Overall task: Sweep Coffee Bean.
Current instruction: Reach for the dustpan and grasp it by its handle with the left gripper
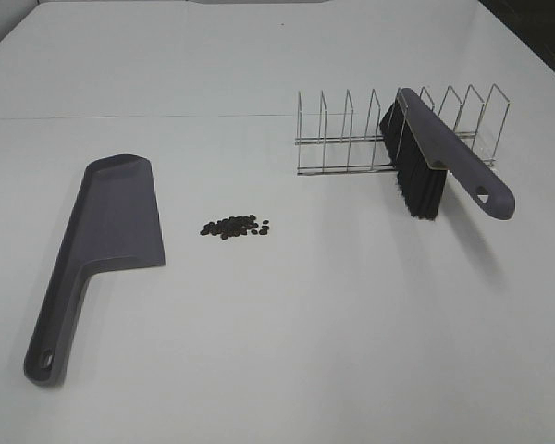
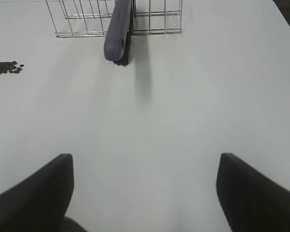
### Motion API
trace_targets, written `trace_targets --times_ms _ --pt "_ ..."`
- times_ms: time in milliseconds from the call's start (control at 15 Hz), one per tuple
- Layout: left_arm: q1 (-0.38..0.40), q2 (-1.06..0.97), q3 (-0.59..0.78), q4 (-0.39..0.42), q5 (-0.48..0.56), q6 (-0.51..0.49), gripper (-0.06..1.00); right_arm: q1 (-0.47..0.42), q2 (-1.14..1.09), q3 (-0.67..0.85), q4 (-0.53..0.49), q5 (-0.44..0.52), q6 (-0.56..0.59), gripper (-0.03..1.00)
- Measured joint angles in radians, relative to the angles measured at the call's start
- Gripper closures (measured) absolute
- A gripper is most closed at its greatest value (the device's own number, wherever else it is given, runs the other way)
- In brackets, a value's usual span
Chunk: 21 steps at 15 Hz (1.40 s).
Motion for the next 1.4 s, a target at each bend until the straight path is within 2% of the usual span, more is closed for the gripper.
trace_targets --times_ms 467,800,1400 --pt "0.000 0.000 0.000 -0.001 -0.001 -0.005 0.24 0.000 0.000 0.000 0.000 0.000 0.000 0.21" --pt "0.000 0.065 -0.001 0.004 -0.014 -0.081 0.24 0.000 0.000 0.000 0.000 0.000 0.000 0.21" --pt "0.000 0.536 -0.001 0.007 -0.018 -0.160 0.24 0.000 0.000 0.000 0.000 0.000 0.000 0.21"
